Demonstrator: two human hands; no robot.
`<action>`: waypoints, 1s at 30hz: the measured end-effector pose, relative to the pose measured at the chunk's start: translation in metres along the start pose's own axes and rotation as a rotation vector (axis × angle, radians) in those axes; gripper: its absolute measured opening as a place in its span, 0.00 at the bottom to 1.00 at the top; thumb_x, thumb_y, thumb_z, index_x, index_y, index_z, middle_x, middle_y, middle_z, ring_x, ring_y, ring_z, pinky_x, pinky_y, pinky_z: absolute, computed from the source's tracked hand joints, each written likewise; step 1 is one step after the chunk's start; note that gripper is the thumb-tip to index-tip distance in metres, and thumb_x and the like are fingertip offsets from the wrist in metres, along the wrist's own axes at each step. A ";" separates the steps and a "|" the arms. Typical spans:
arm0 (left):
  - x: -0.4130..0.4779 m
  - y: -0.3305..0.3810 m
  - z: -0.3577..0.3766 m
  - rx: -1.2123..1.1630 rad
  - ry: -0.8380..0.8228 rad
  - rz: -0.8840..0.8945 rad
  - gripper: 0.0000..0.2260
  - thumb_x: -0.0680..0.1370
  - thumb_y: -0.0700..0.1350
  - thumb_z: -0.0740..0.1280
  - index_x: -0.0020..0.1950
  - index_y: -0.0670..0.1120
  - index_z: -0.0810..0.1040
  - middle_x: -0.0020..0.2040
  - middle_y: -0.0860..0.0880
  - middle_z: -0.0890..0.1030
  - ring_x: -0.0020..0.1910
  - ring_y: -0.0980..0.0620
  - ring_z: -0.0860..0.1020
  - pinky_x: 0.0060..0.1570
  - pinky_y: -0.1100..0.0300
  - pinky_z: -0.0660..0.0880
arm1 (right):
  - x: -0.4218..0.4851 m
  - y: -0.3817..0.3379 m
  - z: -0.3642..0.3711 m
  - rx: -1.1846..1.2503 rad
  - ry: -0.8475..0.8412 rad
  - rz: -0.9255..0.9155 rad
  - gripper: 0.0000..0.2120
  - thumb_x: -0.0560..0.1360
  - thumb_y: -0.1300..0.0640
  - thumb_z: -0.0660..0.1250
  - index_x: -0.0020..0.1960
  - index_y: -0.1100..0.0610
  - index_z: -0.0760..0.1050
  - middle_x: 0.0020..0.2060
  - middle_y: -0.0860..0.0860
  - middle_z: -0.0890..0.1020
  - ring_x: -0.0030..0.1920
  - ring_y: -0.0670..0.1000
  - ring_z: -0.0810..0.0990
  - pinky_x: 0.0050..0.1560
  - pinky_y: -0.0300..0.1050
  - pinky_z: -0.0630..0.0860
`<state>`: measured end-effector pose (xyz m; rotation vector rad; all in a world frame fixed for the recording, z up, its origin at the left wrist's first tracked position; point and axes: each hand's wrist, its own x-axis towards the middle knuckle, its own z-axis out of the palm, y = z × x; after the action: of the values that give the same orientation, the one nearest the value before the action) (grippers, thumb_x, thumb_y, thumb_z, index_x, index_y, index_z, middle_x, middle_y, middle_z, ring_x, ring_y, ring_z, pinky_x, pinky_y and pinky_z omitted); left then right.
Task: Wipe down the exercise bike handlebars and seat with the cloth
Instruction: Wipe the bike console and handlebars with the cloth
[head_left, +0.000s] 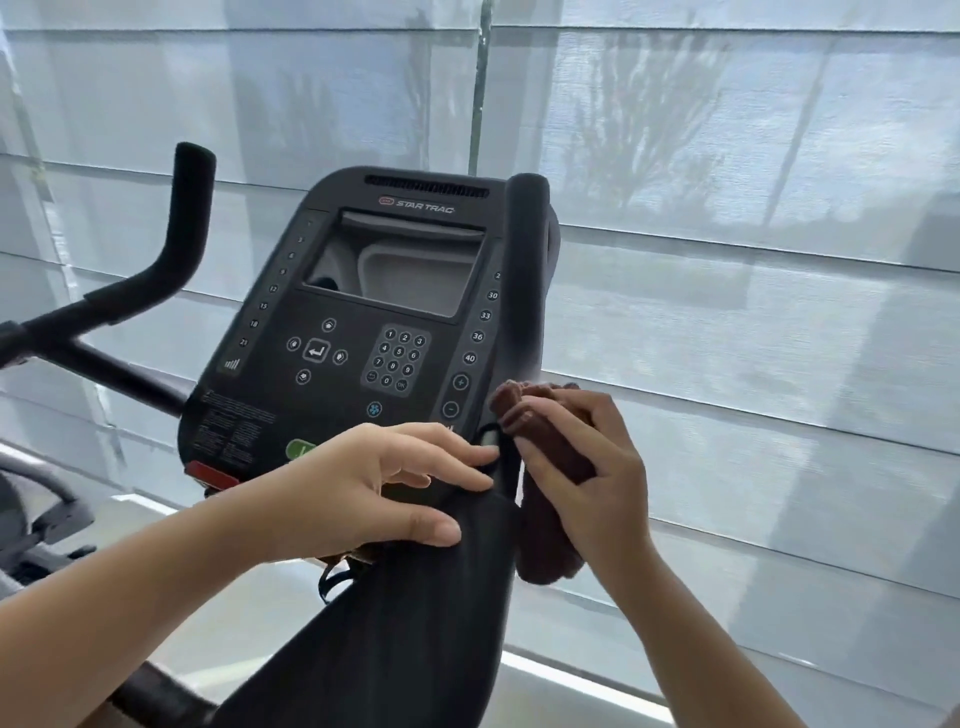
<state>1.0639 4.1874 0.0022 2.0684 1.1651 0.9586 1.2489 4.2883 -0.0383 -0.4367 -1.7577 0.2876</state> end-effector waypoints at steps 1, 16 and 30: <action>0.000 0.001 0.000 -0.006 -0.004 -0.007 0.18 0.64 0.52 0.72 0.54 0.57 0.80 0.60 0.61 0.76 0.62 0.61 0.72 0.62 0.66 0.67 | 0.007 0.002 0.002 -0.035 -0.005 -0.035 0.13 0.70 0.56 0.68 0.54 0.53 0.79 0.51 0.50 0.76 0.55 0.45 0.75 0.57 0.36 0.70; 0.002 0.009 -0.001 0.061 0.000 -0.069 0.16 0.64 0.51 0.74 0.51 0.56 0.82 0.58 0.62 0.77 0.63 0.61 0.71 0.61 0.70 0.64 | 0.041 0.030 -0.004 -0.083 -0.097 -0.142 0.14 0.70 0.53 0.67 0.55 0.53 0.79 0.51 0.49 0.74 0.54 0.50 0.75 0.58 0.43 0.72; -0.001 0.007 -0.001 -0.015 -0.019 -0.077 0.16 0.68 0.43 0.75 0.52 0.57 0.80 0.60 0.66 0.75 0.64 0.66 0.68 0.61 0.76 0.59 | 0.142 0.040 0.012 -0.319 0.034 -0.367 0.14 0.71 0.58 0.70 0.57 0.56 0.79 0.56 0.58 0.75 0.55 0.59 0.72 0.63 0.39 0.65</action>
<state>1.0660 4.1834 0.0082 2.0014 1.2154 0.9062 1.2159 4.3867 0.0671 -0.3336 -1.8157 -0.2626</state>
